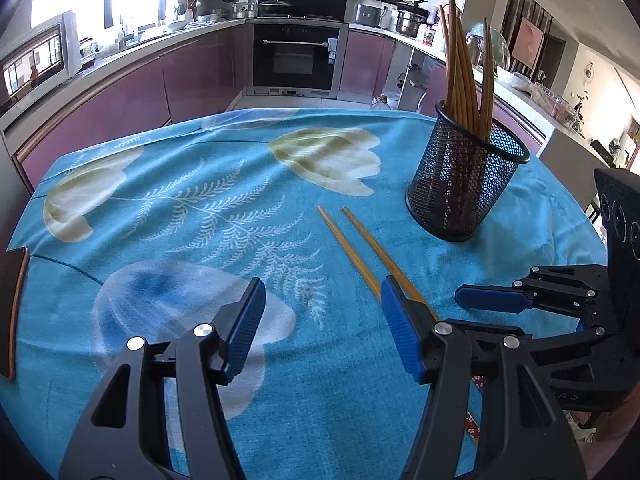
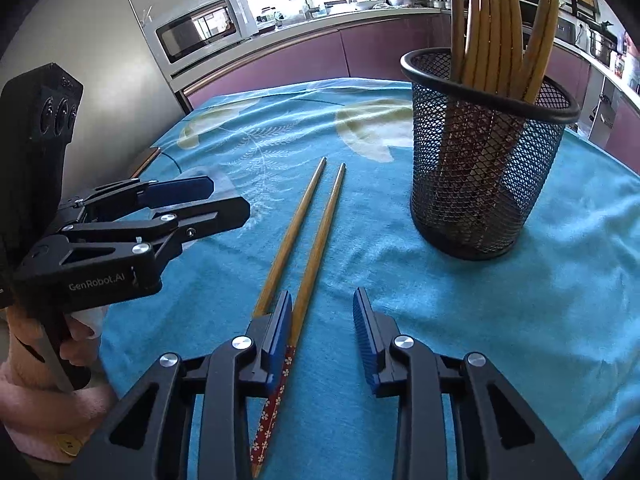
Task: Organize utensils
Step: 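Close the left tool on one chopstick while the right tool grasps the other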
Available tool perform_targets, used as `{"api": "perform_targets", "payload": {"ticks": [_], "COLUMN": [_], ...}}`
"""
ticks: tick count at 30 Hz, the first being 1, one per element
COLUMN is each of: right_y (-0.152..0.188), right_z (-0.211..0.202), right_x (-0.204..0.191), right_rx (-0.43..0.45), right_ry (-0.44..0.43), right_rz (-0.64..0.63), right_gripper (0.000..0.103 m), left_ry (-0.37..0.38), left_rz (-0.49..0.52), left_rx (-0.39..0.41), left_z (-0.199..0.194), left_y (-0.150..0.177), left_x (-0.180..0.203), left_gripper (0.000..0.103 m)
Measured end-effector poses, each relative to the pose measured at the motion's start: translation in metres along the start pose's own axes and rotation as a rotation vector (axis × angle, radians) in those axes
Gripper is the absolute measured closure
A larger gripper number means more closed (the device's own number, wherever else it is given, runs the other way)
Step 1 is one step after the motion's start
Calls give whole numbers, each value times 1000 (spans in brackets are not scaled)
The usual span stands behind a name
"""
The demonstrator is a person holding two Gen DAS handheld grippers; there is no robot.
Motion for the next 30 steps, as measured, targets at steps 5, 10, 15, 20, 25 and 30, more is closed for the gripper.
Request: {"api": "perform_targets", "payload": {"ticks": [5,10,15,20,25,30], "right_y": [0,-3,-3,-2,-2,-2], "right_z": [-1,2,2,1,1,0], "right_x": [3,4,7,9,10,10], "right_rx": [2,5,7,8,7,7], "right_ry": [0,6,9,10,10,14], "right_rz": [5,11,17,18,15,10], "right_gripper": [74,74,74,74,74,74], "left_ry": [6,31,22,5,25,72], "left_rz": [28,52,72,99,100,87], "left_rx": [-45,-59,-68,-74,-81,-89], "left_z": [14,22,29,31,27,23], "left_y": [8,10,10,11,12,17], "left_x": [8,17,23,27,27,28], "left_gripper": [44,44,45,51,66,86]}}
Point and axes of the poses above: each gripper's, at about its wrist camera, not at the fingertips, and z roughly the way its jaws point, x to its right, y to its underside, the point moved 7 cm from there along z, roughly the way its jaws point, and after that the axes turned 3 degrees about -x, right-handed, at the moved point
